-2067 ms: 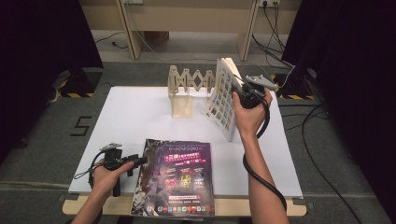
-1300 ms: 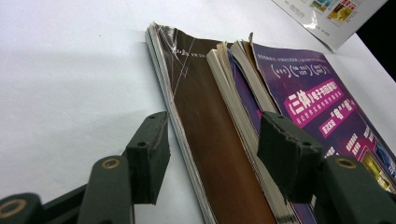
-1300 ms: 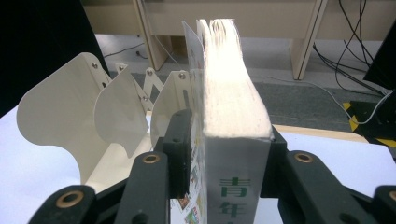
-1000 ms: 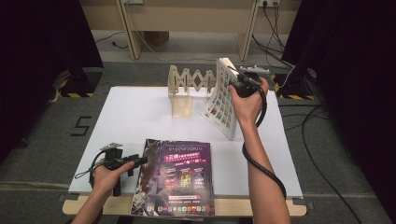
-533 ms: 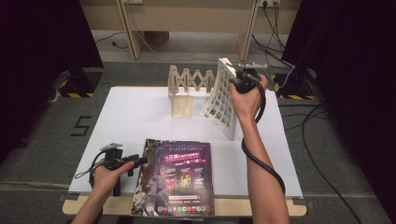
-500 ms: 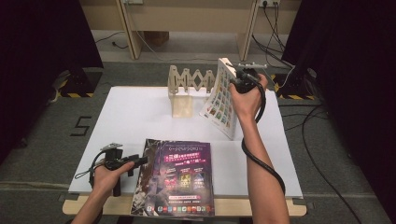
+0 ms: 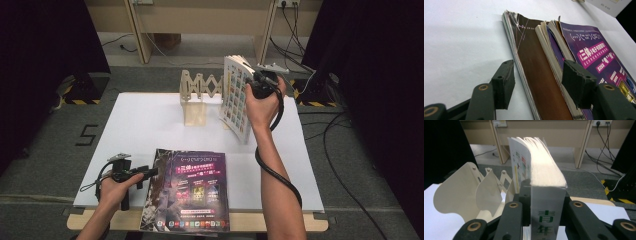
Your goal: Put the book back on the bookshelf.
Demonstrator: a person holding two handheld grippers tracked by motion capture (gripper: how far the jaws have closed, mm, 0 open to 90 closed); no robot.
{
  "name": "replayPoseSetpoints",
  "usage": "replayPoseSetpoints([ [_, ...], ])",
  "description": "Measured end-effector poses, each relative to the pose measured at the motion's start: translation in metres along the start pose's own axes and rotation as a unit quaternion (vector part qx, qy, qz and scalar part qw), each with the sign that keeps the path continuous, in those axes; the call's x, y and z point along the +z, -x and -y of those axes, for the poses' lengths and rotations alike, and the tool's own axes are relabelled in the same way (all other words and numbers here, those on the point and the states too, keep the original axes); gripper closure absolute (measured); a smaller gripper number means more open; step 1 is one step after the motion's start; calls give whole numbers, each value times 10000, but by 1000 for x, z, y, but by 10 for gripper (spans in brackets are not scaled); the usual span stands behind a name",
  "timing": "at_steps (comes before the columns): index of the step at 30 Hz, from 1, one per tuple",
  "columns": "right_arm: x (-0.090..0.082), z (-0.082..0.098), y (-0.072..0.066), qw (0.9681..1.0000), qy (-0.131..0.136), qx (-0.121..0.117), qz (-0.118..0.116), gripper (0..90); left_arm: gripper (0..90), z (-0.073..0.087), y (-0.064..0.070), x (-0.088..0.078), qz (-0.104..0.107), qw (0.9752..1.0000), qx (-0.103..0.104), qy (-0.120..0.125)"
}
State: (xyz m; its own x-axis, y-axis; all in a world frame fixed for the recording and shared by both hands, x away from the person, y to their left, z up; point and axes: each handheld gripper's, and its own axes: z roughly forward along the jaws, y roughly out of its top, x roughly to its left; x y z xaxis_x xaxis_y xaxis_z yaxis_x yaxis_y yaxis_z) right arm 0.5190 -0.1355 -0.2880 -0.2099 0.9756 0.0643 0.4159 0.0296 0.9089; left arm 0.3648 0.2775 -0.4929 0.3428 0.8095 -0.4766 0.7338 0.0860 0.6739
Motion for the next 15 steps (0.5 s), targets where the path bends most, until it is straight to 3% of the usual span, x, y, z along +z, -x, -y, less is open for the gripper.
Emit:
replayPoseSetpoints([
  [8,5,-1,-2,9997,178,135,116,744,424,-1,-2,-2,4,10000,-13,28],
  [15,1,-2,-5,9995,261,-26,169,744,425,-1,-2,-3,8,10000,-11,42],
])
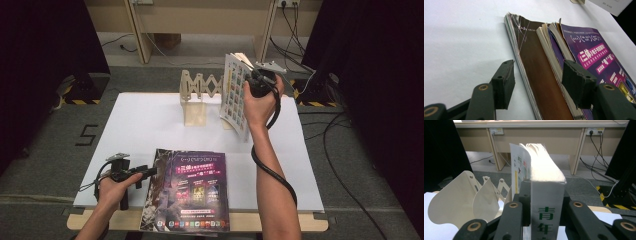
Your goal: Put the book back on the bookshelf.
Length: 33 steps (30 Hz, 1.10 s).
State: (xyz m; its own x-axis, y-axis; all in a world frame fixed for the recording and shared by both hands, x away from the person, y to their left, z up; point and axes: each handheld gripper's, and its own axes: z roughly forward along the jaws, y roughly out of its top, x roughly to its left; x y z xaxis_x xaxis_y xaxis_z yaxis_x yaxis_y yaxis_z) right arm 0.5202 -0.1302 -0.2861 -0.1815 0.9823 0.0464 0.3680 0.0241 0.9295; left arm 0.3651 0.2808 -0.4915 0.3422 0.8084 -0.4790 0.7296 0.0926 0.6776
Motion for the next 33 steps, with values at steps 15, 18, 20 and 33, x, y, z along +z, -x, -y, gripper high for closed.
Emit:
replayPoseSetpoints([
  [15,5,-4,2,9996,263,141,-22,744,424,1,1,0,1,10000,-4,-11],
  [18,10,-5,-2,9993,321,166,-53,744,425,0,-2,0,-19,10000,-17,-7],
  [20,13,-4,-2,9991,386,188,-62,744,425,0,-2,0,-16,10000,-27,11],
  [33,8,32,-1,9999,116,-24,-31,733,425,2,1,1,0,10000,20,-32],
])
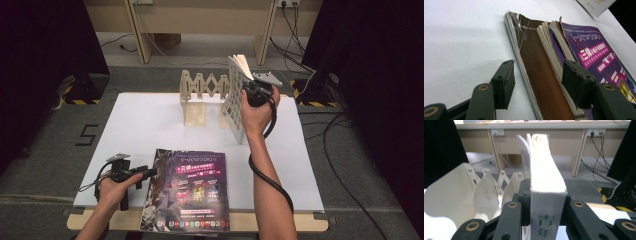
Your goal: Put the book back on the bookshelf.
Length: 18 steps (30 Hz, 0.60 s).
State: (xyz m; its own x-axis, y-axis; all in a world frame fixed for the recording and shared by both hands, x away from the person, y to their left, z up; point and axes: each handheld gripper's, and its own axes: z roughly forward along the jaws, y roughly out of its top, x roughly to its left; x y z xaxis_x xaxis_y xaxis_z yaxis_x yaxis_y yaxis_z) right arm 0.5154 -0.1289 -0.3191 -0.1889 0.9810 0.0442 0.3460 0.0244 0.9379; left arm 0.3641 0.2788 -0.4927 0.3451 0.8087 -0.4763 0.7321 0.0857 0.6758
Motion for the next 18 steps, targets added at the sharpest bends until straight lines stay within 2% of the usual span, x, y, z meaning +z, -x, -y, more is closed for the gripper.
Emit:
replayPoseSetpoints([
  [4,-5,-1,4,9999,-115,77,-104,715,425,0,2,0,21,10000,15,-9],
  [7,-7,-5,7,9991,-303,221,-208,690,424,0,3,0,29,10000,9,4],
  [18,-2,-18,7,9971,-705,156,-255,662,424,0,3,-1,38,10000,20,2],
])
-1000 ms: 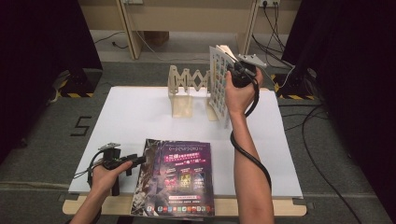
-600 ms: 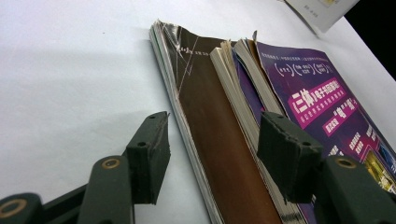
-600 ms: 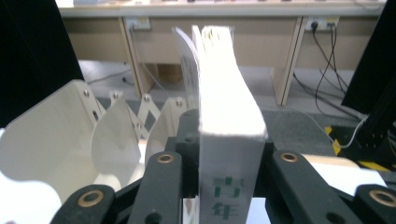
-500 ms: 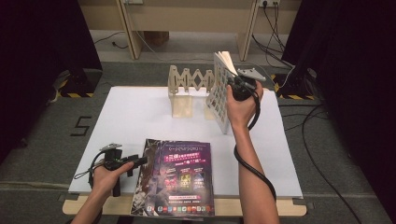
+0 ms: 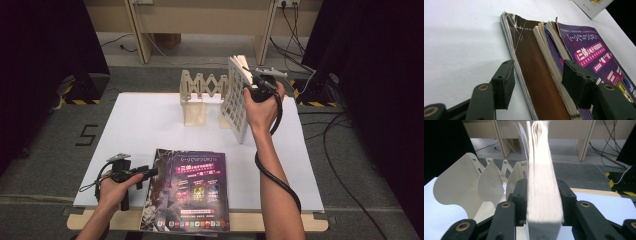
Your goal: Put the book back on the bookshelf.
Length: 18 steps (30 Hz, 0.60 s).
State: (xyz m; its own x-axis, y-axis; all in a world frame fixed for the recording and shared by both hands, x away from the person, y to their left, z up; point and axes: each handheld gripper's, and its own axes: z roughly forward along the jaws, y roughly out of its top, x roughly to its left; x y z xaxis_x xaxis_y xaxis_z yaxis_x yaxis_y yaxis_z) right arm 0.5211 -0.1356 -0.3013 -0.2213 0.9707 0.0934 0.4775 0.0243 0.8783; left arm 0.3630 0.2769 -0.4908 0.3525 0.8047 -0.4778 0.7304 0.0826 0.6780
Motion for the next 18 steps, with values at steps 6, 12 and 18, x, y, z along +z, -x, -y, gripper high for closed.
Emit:
replayPoseSetpoints([
  [6,7,-5,1,9999,-145,7,7,674,424,0,-1,1,12,10000,-24,-2],
  [12,11,-8,0,9994,-344,1,45,709,424,0,0,1,8,10000,-20,-10],
  [18,14,-10,-4,9985,-512,-58,166,740,423,1,-1,1,5,10000,-14,-26],
])
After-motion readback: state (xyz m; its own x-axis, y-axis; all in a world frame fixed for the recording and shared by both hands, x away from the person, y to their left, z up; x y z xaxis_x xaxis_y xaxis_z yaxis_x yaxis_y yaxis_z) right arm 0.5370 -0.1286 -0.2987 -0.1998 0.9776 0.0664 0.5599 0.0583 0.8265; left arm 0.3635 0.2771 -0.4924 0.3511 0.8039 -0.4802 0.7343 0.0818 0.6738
